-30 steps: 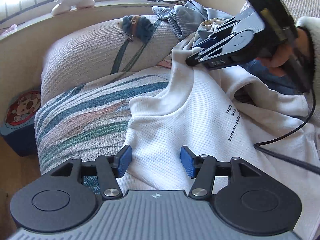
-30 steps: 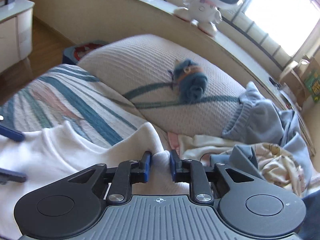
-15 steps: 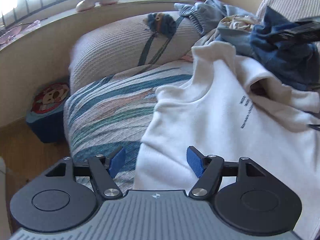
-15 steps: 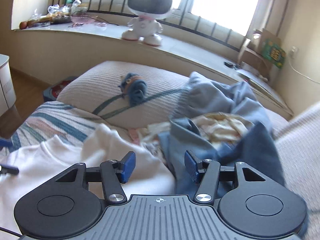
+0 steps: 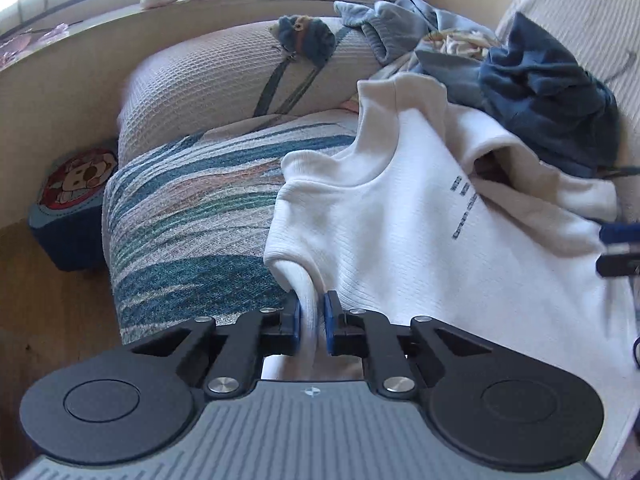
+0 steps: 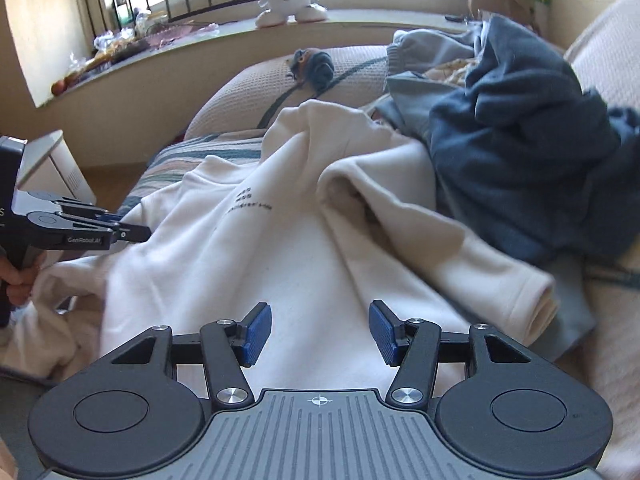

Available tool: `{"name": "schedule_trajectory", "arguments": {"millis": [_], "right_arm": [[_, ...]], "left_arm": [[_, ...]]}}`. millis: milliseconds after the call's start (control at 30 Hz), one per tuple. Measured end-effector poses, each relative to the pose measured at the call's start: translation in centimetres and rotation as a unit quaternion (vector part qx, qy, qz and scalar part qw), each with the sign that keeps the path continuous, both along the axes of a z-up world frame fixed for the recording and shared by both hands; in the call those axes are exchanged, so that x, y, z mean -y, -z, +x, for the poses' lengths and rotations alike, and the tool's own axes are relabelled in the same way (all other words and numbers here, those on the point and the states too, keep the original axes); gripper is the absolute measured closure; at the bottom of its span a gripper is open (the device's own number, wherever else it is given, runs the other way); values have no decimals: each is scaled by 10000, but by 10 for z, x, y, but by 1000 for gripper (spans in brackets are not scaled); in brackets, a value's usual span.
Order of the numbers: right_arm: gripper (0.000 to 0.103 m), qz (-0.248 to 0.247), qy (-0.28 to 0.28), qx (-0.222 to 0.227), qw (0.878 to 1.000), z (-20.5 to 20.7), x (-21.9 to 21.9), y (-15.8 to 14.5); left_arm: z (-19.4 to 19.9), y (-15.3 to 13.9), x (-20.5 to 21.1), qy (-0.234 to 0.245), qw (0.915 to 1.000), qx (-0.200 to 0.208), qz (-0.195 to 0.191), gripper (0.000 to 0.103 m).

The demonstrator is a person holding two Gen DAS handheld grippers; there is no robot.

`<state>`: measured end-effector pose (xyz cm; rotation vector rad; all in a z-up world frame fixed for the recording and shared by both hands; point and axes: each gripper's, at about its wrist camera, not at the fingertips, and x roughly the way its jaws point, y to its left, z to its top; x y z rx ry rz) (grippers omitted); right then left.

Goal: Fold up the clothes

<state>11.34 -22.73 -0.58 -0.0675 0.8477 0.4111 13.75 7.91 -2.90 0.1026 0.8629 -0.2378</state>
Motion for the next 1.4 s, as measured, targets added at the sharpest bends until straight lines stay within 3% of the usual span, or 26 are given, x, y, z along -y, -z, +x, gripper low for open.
{"name": "schedule_trajectory", "arguments": {"millis": [400,567,700,767,900,1000,1100,1200,1267,1333,1400], "right_arm": [[48,132,6,150,9998,-11,-6,-12],[48,82,220,-36,9997,-18,-3,-1],[48,24,602,35,9982,-33,20,-7],[48,-6,906,60,9959,-41,38,-10],[48,-222,1523,82,9881,-49,74,-7],[48,-238,1874,154,9819,-44,93,-4],[48,21,2069,186,9782,-29,104,0],[49,134,1984,-96,9800,-12,101,13],[53,13,1907,-284,9812,-4,96,25],[74,31,1953,-371,9800,-1,96,36],[87,63,2083,-378,9773,-5,100,39]], "left_arm": [[-31,0,-24,-335,9963,-147,774,93],[-36,8,-20,-429,9917,-81,1209,85],[-43,-2,-12,-280,9873,101,1558,77],[-49,-11,-17,-292,9884,130,1487,67],[-64,-36,-28,-470,9930,167,1069,65],[-81,-58,-27,-507,9930,480,949,65],[-93,-77,-17,-468,9931,770,747,66],[-98,-84,-3,-342,9950,825,456,66],[-96,-79,10,-313,9952,794,483,66],[-94,-74,22,-232,9958,733,502,66],[-93,-68,35,-85,9966,668,471,66]]}}
